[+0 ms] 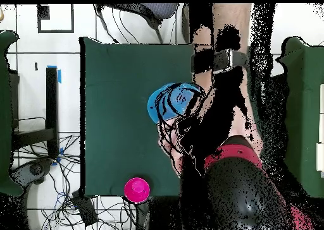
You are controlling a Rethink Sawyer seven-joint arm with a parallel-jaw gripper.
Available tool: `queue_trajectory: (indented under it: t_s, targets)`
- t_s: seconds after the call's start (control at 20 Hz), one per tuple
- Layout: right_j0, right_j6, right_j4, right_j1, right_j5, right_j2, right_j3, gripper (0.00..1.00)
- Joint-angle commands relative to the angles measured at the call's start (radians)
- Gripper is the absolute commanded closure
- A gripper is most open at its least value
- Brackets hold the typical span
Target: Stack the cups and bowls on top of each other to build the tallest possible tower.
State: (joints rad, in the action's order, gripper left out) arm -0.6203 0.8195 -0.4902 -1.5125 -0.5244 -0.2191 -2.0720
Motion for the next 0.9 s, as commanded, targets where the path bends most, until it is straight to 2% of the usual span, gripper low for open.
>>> queue_trajectory:
  t_s: [0.05,0.9]
  targets:
    - [0.046,-0.136,0.050,-0.142,-0.045,0.186,-0.346,1.00]
    - [0.066,-0.210,-0.018,-0.130,-0.002,0.201,-0.369,1.00]
